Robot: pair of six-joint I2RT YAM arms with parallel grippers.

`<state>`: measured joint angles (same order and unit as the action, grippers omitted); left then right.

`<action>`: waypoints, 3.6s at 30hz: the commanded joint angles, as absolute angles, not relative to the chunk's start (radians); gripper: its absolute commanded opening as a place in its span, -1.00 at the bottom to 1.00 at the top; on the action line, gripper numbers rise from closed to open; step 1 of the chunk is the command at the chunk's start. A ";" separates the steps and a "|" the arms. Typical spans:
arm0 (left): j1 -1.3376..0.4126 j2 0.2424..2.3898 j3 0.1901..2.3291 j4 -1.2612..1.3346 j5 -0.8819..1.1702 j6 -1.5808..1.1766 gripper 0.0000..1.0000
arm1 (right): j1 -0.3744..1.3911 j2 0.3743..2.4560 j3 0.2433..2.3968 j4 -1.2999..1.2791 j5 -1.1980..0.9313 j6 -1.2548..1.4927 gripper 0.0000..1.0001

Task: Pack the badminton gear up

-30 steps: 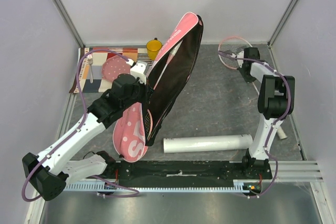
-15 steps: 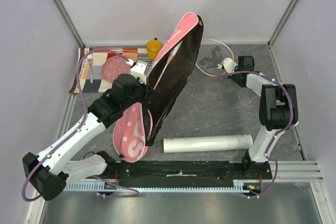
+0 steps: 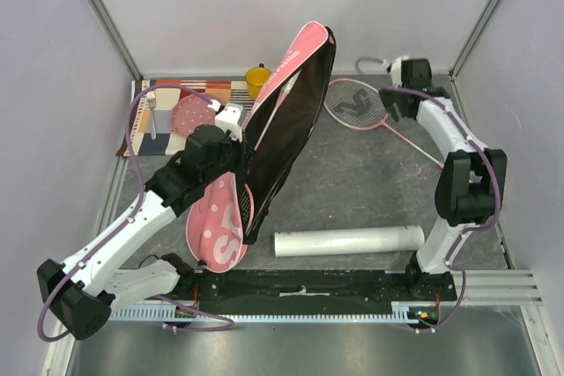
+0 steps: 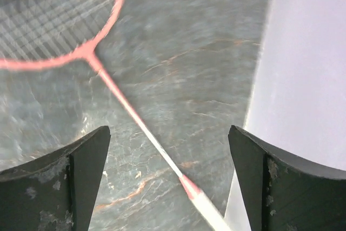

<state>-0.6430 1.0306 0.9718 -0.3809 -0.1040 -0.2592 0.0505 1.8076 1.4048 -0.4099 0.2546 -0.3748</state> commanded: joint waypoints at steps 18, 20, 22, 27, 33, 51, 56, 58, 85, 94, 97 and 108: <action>-0.620 0.908 0.951 -0.227 -0.107 -0.249 -0.95 | -0.055 1.794 1.425 -0.730 0.258 1.655 0.95; -0.621 0.913 0.953 -0.229 -0.101 -0.249 -0.96 | -0.063 1.888 1.471 -0.788 0.281 1.696 0.96; -0.627 0.916 0.953 -0.230 -0.098 -0.250 -0.95 | -0.074 1.958 1.529 -0.817 0.307 1.722 0.96; -0.649 0.933 0.960 -0.239 -0.110 -0.245 -0.96 | -0.087 2.017 1.575 -0.836 0.334 1.779 0.74; -0.675 0.951 0.966 -0.247 -0.109 -0.241 -0.95 | -0.106 2.052 1.572 -0.844 0.318 1.804 0.50; -0.695 0.936 0.968 -0.256 -0.144 -0.224 -0.95 | -0.126 2.226 1.792 -1.006 0.259 1.848 0.30; -0.704 0.931 0.969 -0.258 -0.152 -0.219 -0.95 | -0.126 2.253 1.804 -1.017 0.242 1.848 0.11; -0.707 0.931 0.973 -0.258 -0.155 -0.218 -0.95 | -0.127 2.266 1.809 -1.020 0.232 1.853 0.09; -0.689 0.910 0.942 -0.230 -0.202 -0.227 -0.95 | -0.101 1.875 1.510 -0.985 0.245 1.763 -1.00; -0.655 0.910 0.925 -0.213 -0.265 -0.230 -0.95 | 0.044 1.726 1.497 -1.011 0.563 1.666 -1.00; -0.653 0.897 0.920 -0.209 -0.313 -0.219 -0.95 | 0.063 1.704 1.470 -0.988 0.575 1.657 -1.00; -0.652 0.789 0.859 -0.140 -0.448 -0.181 -0.95 | 0.109 1.759 1.374 -0.790 0.613 1.458 -1.00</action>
<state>-0.6556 0.8383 0.8623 -0.2974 -0.3763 -0.2287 0.0959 1.7344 1.3617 -0.9073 0.4797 1.6192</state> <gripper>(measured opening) 0.053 0.173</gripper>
